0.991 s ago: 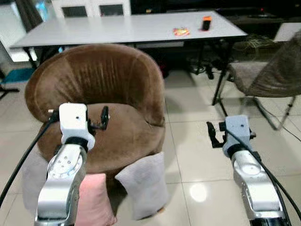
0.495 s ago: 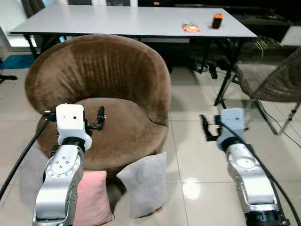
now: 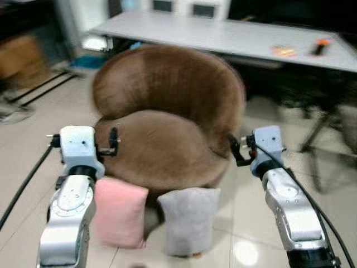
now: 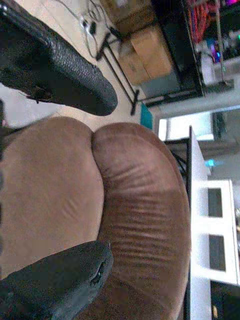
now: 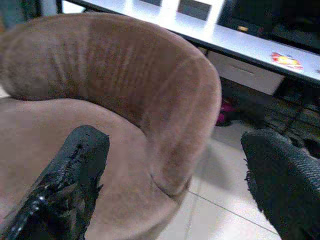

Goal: Move the pillow to the sofa from floor

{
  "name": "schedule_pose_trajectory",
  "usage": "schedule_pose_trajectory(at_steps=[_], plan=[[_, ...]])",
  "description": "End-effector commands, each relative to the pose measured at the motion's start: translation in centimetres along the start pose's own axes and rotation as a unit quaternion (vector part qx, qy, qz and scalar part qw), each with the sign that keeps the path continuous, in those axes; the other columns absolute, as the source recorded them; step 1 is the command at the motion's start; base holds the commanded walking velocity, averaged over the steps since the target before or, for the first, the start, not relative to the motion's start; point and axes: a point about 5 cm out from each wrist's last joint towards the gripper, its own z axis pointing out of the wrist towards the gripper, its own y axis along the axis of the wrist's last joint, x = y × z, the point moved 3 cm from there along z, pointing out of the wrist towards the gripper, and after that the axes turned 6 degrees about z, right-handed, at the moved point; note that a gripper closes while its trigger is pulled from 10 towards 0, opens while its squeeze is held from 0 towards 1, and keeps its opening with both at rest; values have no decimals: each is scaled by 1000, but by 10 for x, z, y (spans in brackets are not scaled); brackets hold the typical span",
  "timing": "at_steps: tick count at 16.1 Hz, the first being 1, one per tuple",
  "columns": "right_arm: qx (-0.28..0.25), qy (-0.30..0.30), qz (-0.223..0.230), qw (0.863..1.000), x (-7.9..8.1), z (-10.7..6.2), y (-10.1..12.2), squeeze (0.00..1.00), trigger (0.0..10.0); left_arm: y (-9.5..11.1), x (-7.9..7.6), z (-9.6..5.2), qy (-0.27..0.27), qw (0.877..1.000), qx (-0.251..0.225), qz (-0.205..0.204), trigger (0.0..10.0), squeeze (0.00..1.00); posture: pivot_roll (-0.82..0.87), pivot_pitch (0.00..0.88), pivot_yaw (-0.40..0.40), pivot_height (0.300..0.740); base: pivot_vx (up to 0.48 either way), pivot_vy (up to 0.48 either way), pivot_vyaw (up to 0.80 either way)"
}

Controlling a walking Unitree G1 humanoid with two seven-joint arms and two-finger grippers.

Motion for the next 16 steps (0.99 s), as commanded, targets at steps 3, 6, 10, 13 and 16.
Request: schedule_pose_trajectory(at_steps=[3, 6, 10, 13, 16], plan=[[-9, 1, 6, 1000, 4, -5, 2, 0, 10000, 1, 3, -1, 0, 1000, -2, 6, 10000, 0, -96, 0, -14, 740, 0, -429, 0], [-10, -7, 17, 1000, 5, -7, 0, 0, 10000, -4, 4, -3, -1, 1000, 0, 10, 10000, 0, -96, 0, -13, 740, 0, -283, 0], [-40, -14, -11, 999, -2, -7, 3, 1000, 10000, -2, 6, -7, -9, 999, -19, 29, 10000, 0, -77, 0, 0, 740, 0, 0, 0], [-28, -5, 29, 999, -3, -6, -3, 1000, 10000, -2, 5, -6, -12, 1000, -27, 9, 10000, 0, -64, 0, -8, 740, 0, 0, 0], [-35, -8, 55, 998, -1, -3, -2, 1000, 10000, -5, 9, -9, -12, 999, -30, 6, 10000, 71, -64, 0, -11, 740, 0, 0, 0]])
